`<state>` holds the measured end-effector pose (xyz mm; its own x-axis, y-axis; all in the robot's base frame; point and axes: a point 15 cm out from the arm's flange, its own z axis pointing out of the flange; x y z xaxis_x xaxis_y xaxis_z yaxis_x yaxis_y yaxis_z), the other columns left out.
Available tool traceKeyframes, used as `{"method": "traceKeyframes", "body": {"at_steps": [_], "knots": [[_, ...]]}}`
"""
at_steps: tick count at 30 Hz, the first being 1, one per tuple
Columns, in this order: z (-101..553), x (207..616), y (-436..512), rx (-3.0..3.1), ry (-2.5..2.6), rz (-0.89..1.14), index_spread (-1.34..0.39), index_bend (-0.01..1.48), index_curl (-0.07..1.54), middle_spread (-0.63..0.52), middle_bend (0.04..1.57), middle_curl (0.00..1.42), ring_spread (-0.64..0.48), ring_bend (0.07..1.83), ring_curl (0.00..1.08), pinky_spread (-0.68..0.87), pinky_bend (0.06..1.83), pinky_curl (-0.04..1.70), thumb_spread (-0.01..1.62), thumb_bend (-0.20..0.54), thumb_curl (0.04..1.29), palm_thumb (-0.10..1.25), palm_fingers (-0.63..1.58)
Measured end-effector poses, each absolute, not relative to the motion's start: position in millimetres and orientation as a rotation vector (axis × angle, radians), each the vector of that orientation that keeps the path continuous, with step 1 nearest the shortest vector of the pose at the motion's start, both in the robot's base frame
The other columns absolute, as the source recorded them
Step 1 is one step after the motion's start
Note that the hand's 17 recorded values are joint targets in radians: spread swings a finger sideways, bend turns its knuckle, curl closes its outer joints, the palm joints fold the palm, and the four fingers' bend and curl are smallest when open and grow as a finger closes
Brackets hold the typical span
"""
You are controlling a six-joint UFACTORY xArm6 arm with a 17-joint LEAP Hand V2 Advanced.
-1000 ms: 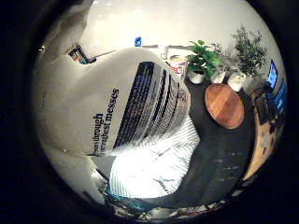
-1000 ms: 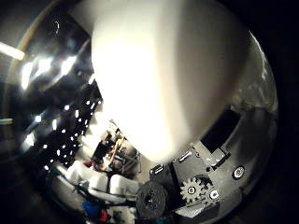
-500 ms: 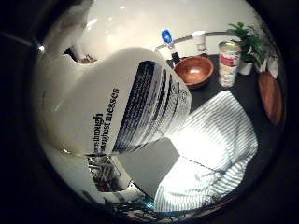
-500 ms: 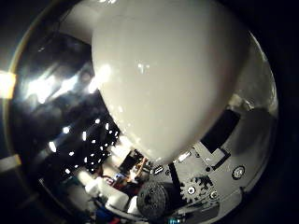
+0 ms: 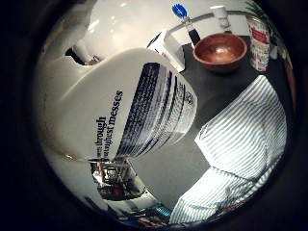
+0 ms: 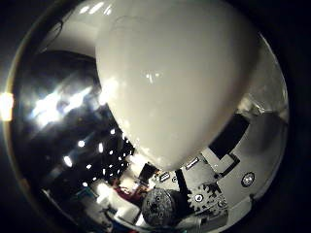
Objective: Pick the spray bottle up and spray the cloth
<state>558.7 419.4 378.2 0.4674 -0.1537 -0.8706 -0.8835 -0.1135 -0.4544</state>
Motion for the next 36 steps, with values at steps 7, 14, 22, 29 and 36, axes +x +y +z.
{"method": "traceKeyframes", "body": {"at_steps": [7, 14, 22, 29, 36], "knots": [[344, 539, 448, -1.577, 0.899, 0.920, -0.21, 1.19, 0.78, -0.15, 1.30, 0.86, -0.25, 1.28, 0.88, -0.24, 0.95, 1.52, 0.83, -0.017, 0.84, 0.98, 1.09], [315, 506, 481, -1.565, 0.858, 1.088, -0.20, 1.19, 0.79, -0.15, 1.30, 0.86, -0.25, 1.26, 0.87, -0.24, 0.93, 1.49, 0.89, -0.031, 0.82, 0.91, 1.09], [305, 501, 494, -1.578, 0.841, 1.115, -0.20, 1.14, 0.75, -0.15, 1.24, 0.82, -0.23, 1.25, 0.80, -0.27, 0.90, 1.35, 1.03, -0.025, 0.63, 0.88, 1.14], [303, 500, 494, -1.591, 0.840, 1.109, -0.21, 1.05, 0.72, -0.14, 1.20, 0.79, -0.21, 1.25, 0.72, -0.31, 0.88, 1.21, 1.03, -0.022, 0.55, 0.87, 1.14], [300, 495, 491, -1.635, 0.832, 1.099, -0.23, 0.83, 0.70, -0.16, 1.13, 0.76, -0.20, 1.22, 0.66, -0.39, 0.83, 1.09, 1.02, -0.025, 0.50, 0.84, 1.04]]}}
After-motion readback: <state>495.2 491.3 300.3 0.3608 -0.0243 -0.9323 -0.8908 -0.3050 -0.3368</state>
